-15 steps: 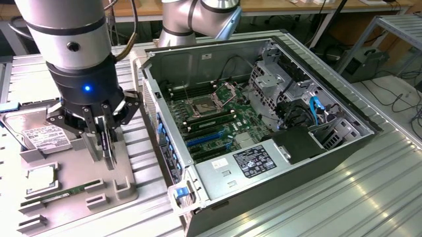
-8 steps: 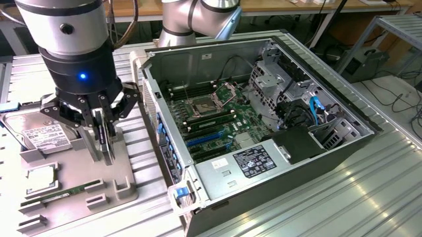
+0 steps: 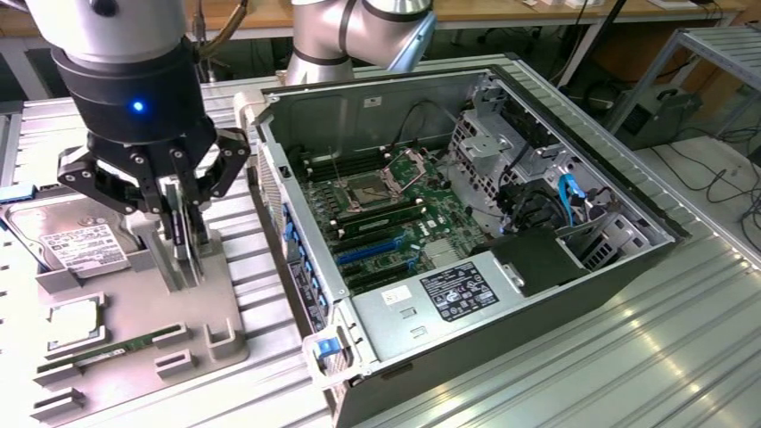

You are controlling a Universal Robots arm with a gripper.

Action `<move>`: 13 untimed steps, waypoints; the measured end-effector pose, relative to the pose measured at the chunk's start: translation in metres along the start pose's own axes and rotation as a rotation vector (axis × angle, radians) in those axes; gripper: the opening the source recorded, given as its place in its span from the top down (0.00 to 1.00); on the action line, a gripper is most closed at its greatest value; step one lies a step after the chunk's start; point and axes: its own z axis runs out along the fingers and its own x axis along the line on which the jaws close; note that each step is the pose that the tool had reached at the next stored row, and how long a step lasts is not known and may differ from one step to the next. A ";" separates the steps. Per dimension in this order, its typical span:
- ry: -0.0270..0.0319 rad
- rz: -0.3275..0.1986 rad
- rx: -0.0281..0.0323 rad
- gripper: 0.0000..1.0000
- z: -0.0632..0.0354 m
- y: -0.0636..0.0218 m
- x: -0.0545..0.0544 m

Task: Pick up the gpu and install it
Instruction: 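Pick up the gpu and move the gpu toward the slot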

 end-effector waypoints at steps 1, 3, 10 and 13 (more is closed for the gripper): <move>0.0000 0.000 0.0015 0.73 -0.0026 -0.0001 0.000; -0.0001 0.000 0.0045 0.73 -0.0077 -0.0002 0.000; -0.0002 0.000 0.0173 0.73 -0.0230 -0.0008 0.000; -0.0003 0.000 0.0224 0.73 -0.0271 -0.0009 0.000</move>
